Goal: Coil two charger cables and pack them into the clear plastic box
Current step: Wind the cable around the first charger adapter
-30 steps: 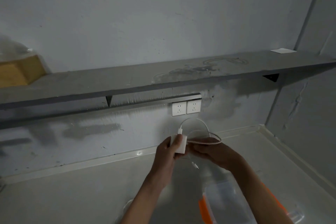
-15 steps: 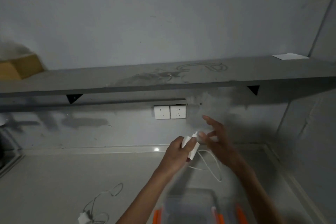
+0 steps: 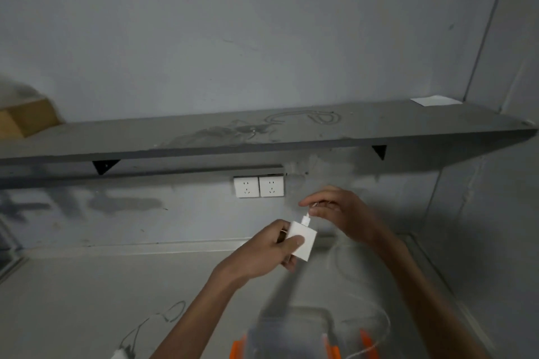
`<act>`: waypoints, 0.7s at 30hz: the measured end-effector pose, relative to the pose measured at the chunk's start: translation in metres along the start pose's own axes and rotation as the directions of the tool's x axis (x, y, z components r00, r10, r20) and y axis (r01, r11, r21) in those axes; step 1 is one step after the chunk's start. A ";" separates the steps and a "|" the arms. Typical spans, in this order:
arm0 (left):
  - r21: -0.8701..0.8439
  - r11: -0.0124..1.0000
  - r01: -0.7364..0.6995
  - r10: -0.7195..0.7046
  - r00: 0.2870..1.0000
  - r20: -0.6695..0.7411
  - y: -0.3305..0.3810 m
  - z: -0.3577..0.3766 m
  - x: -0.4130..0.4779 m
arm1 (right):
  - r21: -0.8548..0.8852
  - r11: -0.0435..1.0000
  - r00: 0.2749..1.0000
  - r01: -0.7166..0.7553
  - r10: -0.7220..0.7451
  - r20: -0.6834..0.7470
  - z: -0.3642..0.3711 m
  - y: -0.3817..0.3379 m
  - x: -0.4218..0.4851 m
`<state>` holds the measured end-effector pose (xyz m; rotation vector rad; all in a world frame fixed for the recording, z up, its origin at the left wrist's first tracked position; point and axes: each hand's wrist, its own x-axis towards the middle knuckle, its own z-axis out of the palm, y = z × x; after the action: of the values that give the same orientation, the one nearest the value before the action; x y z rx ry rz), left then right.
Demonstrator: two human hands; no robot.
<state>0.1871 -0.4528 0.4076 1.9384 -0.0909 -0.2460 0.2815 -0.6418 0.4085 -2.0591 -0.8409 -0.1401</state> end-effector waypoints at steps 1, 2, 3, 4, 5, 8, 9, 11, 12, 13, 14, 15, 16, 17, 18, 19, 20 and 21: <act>-0.032 0.999 -0.019 0.019 1.000 0.000 0.002 -0.006 -0.004 | -0.009 0.999 0.999 0.033 -0.033 -0.020 0.000 -0.007 0.002; -0.072 0.997 -0.037 0.037 0.999 0.008 0.004 -0.012 -0.010 | -0.006 0.998 0.997 0.064 -0.064 -0.049 0.001 -0.013 0.004; -0.112 0.992 -0.056 0.058 0.998 0.020 0.006 -0.018 -0.014 | -0.001 0.995 0.992 0.097 -0.097 -0.085 0.002 -0.019 0.006; -0.148 0.986 -0.074 0.080 0.996 0.033 0.009 -0.025 -0.018 | 0.000 0.991 0.984 0.135 -0.135 -0.118 0.003 -0.024 0.009; -0.176 0.980 -0.093 0.102 0.994 0.044 0.011 -0.032 -0.022 | -0.013 0.985 0.974 0.174 -0.174 -0.143 0.005 -0.029 0.012; -0.217 0.968 -0.126 0.142 0.988 0.060 0.015 -0.051 -0.028 | -0.058 0.976 0.959 0.210 -0.217 -0.183 0.015 -0.039 0.019; -0.218 0.967 -0.130 0.146 0.987 0.063 0.016 -0.054 -0.030 | -0.043 0.982 0.961 0.186 -0.191 -0.198 0.017 -0.041 0.021; -0.240 0.960 -0.144 0.161 0.985 0.054 0.019 -0.057 -0.032 | 0.067 0.990 0.966 0.122 -0.103 -0.235 0.022 -0.044 0.024; -0.268 0.950 -0.158 0.175 0.984 0.040 0.022 -0.057 -0.034 | 0.143 0.985 0.969 0.098 -0.061 -0.239 0.024 -0.046 0.025; -0.306 0.936 -0.173 0.187 0.982 0.017 0.025 -0.056 -0.034 | 0.216 0.973 0.973 0.076 -0.025 -0.229 0.027 -0.048 0.027; -0.347 0.919 -0.185 0.194 0.981 -0.008 0.029 -0.055 -0.035 | 0.286 0.956 0.976 0.061 0.002 -0.216 0.030 -0.050 0.029; -0.384 0.903 -0.194 0.195 0.980 -0.037 0.032 -0.055 -0.034 | 0.344 0.937 0.978 0.059 0.015 -0.209 0.034 -0.051 0.031; -0.412 0.889 -0.200 0.191 0.980 -0.063 0.034 -0.055 -0.033 | 0.379 0.924 0.978 0.046 0.036 -0.208 0.038 -0.053 0.032; -0.433 0.878 -0.206 0.188 0.979 -0.085 0.036 -0.055 -0.032 | 0.401 0.915 0.979 0.038 0.046 -0.199 0.041 -0.053 0.033; -0.450 0.867 -0.212 0.188 0.977 -0.099 0.038 -0.055 -0.032 | 0.409 0.912 0.979 0.030 0.056 -0.195 0.041 -0.056 0.032; -0.469 0.857 -0.215 0.188 0.977 -0.104 0.039 -0.056 -0.032 | 0.426 0.904 0.980 0.022 0.065 -0.190 0.039 -0.058 0.033; -0.496 0.842 -0.211 0.184 0.977 -0.104 0.040 -0.055 -0.032 | 0.429 0.903 0.978 0.017 0.075 -0.196 0.035 -0.060 0.033; -0.536 0.819 -0.204 0.178 0.979 -0.101 0.042 -0.054 -0.033 | 0.423 0.906 0.974 0.030 0.069 -0.218 0.031 -0.064 0.034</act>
<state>0.1689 -0.4139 0.4695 1.3495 -0.1654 -0.0763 0.2616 -0.5757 0.4472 -1.6043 -0.6411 -0.1631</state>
